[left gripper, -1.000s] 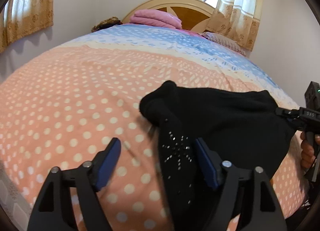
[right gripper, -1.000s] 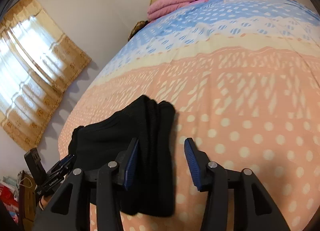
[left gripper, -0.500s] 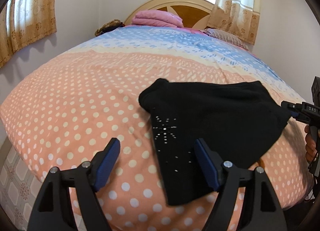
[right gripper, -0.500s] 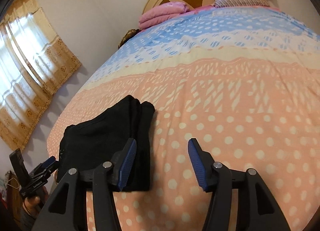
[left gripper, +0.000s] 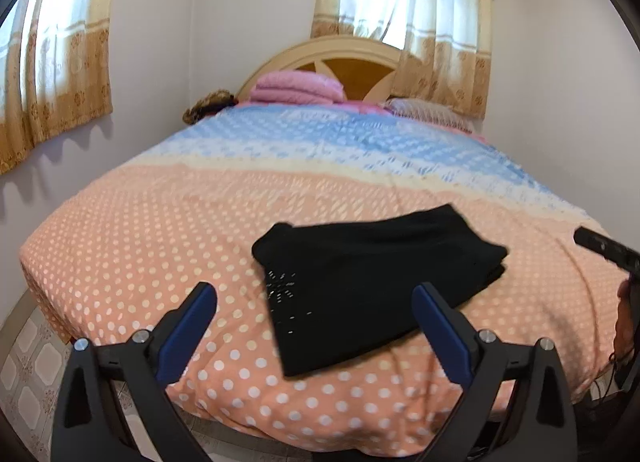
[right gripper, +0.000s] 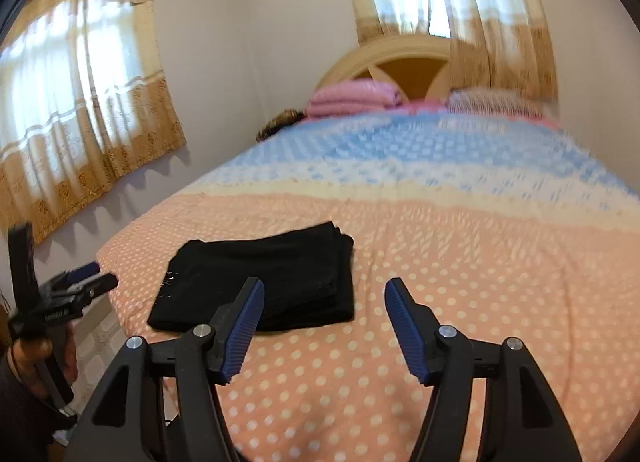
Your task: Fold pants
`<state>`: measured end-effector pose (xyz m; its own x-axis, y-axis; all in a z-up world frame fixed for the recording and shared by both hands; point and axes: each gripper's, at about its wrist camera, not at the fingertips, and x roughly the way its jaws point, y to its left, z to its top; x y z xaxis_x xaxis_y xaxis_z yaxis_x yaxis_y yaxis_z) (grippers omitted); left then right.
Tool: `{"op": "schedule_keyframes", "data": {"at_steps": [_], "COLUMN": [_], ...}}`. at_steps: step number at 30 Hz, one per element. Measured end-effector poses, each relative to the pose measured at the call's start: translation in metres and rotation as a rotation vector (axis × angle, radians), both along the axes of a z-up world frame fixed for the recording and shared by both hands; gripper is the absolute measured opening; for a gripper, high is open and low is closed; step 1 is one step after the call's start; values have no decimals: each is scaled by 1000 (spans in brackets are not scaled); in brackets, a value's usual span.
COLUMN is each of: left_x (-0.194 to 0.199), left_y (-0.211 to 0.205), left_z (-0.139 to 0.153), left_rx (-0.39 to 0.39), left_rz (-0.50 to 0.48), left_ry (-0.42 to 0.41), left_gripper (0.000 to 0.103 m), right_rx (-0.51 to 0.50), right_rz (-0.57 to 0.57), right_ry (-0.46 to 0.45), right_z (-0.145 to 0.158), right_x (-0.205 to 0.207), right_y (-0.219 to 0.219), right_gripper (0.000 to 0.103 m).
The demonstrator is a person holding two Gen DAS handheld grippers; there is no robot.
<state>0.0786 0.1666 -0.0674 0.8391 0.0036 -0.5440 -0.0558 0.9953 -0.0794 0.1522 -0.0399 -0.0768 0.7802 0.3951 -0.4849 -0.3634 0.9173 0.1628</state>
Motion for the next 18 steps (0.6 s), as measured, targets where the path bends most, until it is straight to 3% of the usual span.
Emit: {"op": "schedule_keyframes", "data": {"at_steps": [7,18], "left_x": [-23,-27], "left_y": [-22,-37], "left_z": [31,34], "left_rx": [0,24], "left_rz": [-25,-49], "left_ry": [-108,-130], "left_gripper": [103,103], "right_rx": [-35,-26], "right_rz": [-35,-63], "right_ry": [-94,-135], "right_z": [16,23], "right_x": [-51,-72], "right_y": [-3,-12], "right_gripper": [71,73]}}
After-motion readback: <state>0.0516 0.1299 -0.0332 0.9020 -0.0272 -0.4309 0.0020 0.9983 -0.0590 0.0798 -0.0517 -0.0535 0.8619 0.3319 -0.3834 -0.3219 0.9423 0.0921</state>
